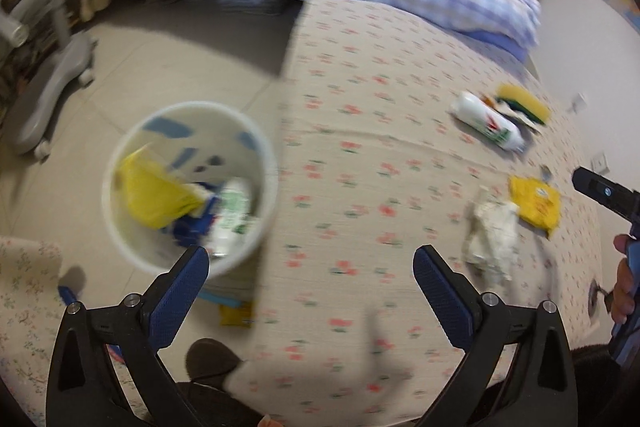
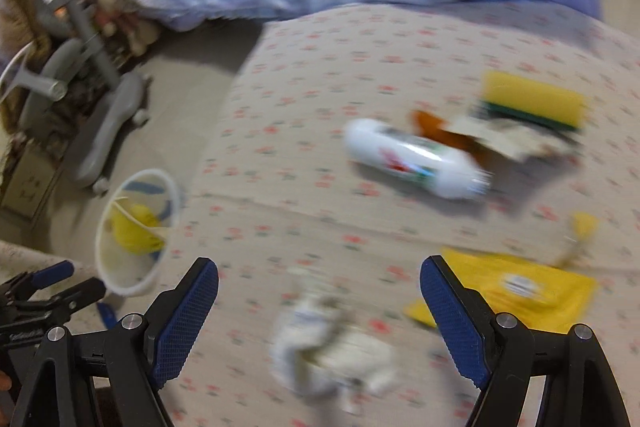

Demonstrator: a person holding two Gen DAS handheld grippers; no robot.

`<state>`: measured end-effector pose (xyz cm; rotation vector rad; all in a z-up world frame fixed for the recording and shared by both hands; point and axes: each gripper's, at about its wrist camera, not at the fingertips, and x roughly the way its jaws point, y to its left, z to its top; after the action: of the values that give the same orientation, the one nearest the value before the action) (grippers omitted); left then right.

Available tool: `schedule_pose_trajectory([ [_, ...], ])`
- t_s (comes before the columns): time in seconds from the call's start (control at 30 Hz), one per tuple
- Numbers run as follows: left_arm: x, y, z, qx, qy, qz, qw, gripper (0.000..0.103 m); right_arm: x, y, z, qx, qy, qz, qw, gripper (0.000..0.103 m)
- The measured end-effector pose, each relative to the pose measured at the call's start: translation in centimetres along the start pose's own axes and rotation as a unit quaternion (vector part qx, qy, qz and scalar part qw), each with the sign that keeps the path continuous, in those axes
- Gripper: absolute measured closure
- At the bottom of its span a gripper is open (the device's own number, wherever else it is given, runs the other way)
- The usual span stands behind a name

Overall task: Collect trash
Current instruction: 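Move both tools back over the bed and grasp the crumpled tissue with left tool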

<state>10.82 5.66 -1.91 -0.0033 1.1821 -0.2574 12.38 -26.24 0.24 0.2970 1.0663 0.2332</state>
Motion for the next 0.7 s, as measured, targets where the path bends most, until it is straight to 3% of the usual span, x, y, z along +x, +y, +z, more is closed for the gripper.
schedule_pose_trajectory([
  [0.27,2.8,-9.2,-0.2,0.067,0.046,-0.039,0.9959,0.0,-2.3,-7.6,-2.3,0.064,0.009,-0.045,0.997,0.016],
  [0.47,4.7,-13.9,-0.8,0.101,0.061,-0.045,0.9919,0.001,-3.0,-12.0,-3.6,0.087,0.018,-0.079,0.993,0.016],
  [0.57,5.6,-15.0,-0.9,0.112,0.067,-0.049,0.9902,0.013,-3.1,-13.2,-3.9,0.088,0.026,-0.082,0.992,0.016],
  [0.7,6.7,-14.8,-0.8,0.109,0.08,-0.058,0.9891,0.047,-2.6,-13.4,-3.9,0.06,0.039,-0.084,0.994,0.016],
])
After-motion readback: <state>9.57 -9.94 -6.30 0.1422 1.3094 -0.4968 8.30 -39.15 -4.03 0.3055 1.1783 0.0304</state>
